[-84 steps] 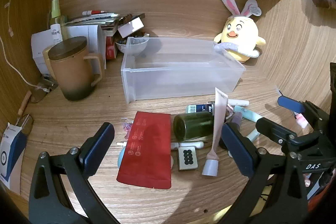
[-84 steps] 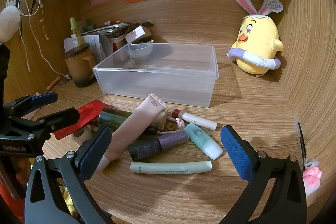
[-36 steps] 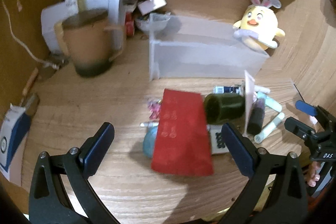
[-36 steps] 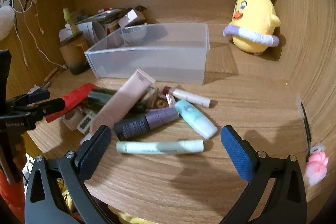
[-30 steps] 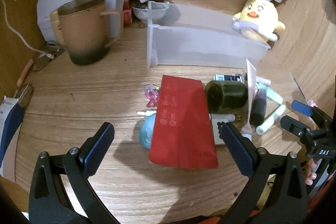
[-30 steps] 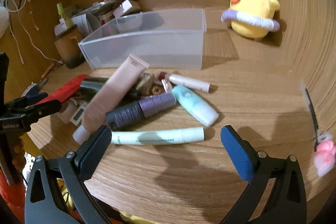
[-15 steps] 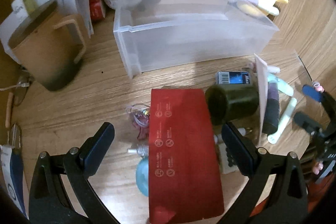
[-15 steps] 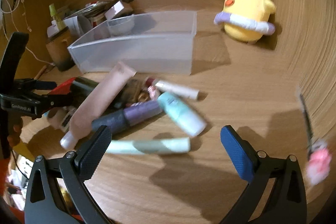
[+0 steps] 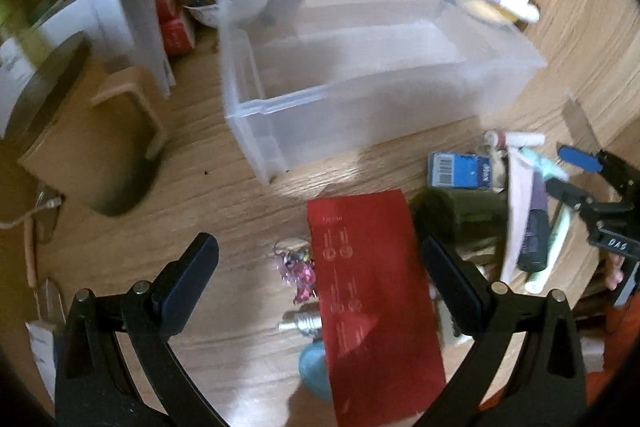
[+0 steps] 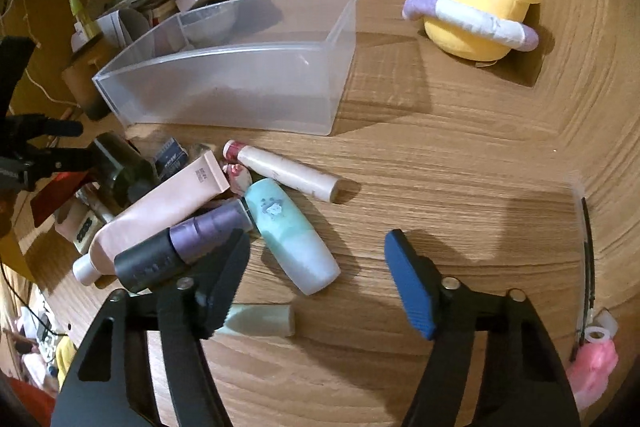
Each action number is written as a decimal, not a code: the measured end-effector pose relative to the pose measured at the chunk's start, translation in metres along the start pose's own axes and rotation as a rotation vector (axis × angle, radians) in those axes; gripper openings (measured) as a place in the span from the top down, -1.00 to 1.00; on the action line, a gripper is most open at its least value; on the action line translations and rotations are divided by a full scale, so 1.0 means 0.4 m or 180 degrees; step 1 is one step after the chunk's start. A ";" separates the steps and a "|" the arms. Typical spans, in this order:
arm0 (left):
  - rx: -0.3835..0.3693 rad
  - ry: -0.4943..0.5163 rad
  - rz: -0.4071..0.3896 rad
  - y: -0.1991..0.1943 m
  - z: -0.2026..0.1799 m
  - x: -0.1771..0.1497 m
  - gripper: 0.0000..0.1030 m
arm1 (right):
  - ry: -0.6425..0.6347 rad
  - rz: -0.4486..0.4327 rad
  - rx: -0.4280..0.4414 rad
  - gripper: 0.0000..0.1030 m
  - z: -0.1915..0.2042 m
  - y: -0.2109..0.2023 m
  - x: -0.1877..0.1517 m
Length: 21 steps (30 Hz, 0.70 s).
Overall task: Organize objects
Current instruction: 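Close left tool on the red pouch while right tool grasps the mint-green bottle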
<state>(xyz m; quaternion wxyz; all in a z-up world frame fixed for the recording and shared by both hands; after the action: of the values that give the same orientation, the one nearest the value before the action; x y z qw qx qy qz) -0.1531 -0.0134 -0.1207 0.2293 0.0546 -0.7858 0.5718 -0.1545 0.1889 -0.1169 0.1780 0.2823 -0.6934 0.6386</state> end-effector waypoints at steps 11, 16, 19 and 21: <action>-0.0130 -0.0048 0.0108 0.054 0.000 0.035 -1.00 | -0.0258 -0.0101 -0.0100 0.31 0.016 0.010 0.015; -0.0031 0.0011 0.0163 0.078 -0.012 0.043 -1.00 | -0.0297 -0.0129 -0.0130 0.54 0.012 0.012 0.019; -0.0077 -0.0046 0.0261 0.102 -0.015 0.037 -0.65 | -0.0280 -0.0132 -0.0133 0.56 0.008 0.012 0.018; -0.0031 -0.0009 0.0206 0.100 -0.013 0.043 -0.44 | -0.0265 -0.0139 -0.0144 0.56 0.005 0.011 0.016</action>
<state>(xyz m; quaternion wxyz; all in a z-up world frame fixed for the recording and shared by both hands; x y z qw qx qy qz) -0.1808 0.0083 -0.1471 0.2098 0.0287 -0.7903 0.5750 -0.1618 0.1860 -0.1167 0.1692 0.3196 -0.7082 0.6064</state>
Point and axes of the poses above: each gripper's, at about its wrist camera, not at the fingertips, and y roughly the way its jaws point, z to its left, x to its top, the point moved 9 cm from there along y, roughly the way its jaws point, and after that the axes turned 15 degrees about -x, right-handed, at the moved point
